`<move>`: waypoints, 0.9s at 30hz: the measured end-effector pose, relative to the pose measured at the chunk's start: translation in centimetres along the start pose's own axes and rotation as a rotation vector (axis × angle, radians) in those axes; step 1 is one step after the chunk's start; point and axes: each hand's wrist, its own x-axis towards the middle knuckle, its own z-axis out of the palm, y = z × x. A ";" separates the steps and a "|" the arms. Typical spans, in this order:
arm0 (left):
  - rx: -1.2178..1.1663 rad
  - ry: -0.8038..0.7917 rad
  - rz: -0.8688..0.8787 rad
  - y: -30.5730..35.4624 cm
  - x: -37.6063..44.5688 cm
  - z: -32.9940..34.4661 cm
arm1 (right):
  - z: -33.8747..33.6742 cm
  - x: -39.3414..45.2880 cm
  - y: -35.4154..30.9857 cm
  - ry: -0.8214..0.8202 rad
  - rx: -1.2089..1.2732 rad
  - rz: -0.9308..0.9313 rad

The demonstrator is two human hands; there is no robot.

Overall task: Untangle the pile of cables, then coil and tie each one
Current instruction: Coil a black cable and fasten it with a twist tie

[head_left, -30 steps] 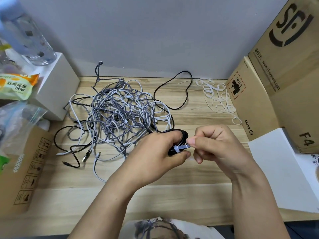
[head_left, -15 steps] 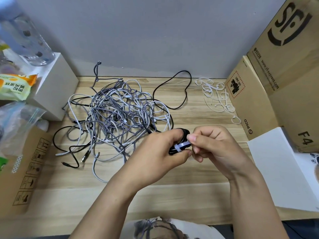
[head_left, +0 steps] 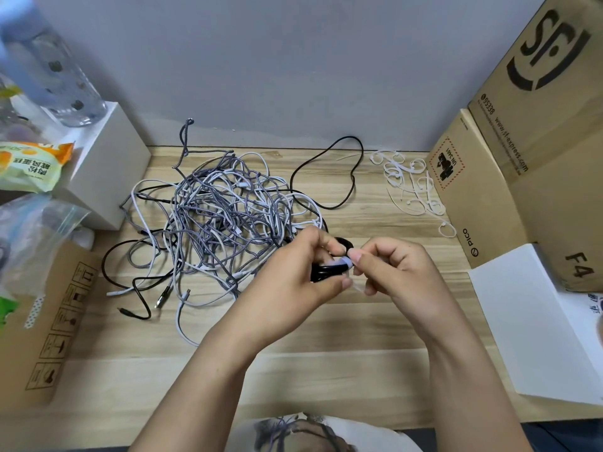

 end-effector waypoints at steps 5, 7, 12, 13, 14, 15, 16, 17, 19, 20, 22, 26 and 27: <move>-0.004 0.018 -0.028 -0.3 0.0 -0.1 | -0.1 0.2 0.8 0.043 -0.278 -0.277; -0.001 -0.008 -0.030 -0.3 0.0 -0.2 | -0.3 0.4 0.8 0.009 -0.431 -0.411; 0.039 -0.061 -0.007 -0.5 0.0 -0.2 | -0.5 0.9 0.7 -0.084 -0.590 -0.520; 0.088 -0.067 -0.003 -0.6 0.0 -0.2 | -0.6 1.0 0.6 -0.122 -0.601 -0.518; 0.143 -0.073 0.000 -0.8 0.0 -0.2 | -0.7 1.1 0.6 -0.159 -0.605 -0.501; 0.200 -0.076 0.006 -0.9 0.0 -0.2 | -0.8 1.2 0.5 -0.188 -0.606 -0.478; 0.258 -0.077 0.010 -1.1 0.0 -0.3 | -0.9 1.3 0.6 -0.213 -0.615 -0.457; 0.300 -0.080 0.010 -1.3 0.1 -0.3 | -0.9 1.4 0.8 -0.237 -0.635 -0.446; 0.332 -0.087 0.014 -1.5 0.2 -0.6 | -0.6 1.3 1.6 -0.278 -0.679 -0.457; 0.341 -0.081 0.022 -1.6 0.3 -0.7 | -0.5 1.1 2.0 -0.293 -0.683 -0.472; 0.348 -0.046 0.036 -1.8 0.4 -0.8 | -0.2 0.7 2.6 -0.280 -0.630 -0.490; 0.248 0.027 0.043 -1.7 0.7 -0.9 | 0.5 0.4 2.8 -0.166 -0.485 -0.507; 0.258 0.017 0.039 -1.8 0.8 -0.6 | 0.8 0.2 2.5 -0.146 -0.425 -0.505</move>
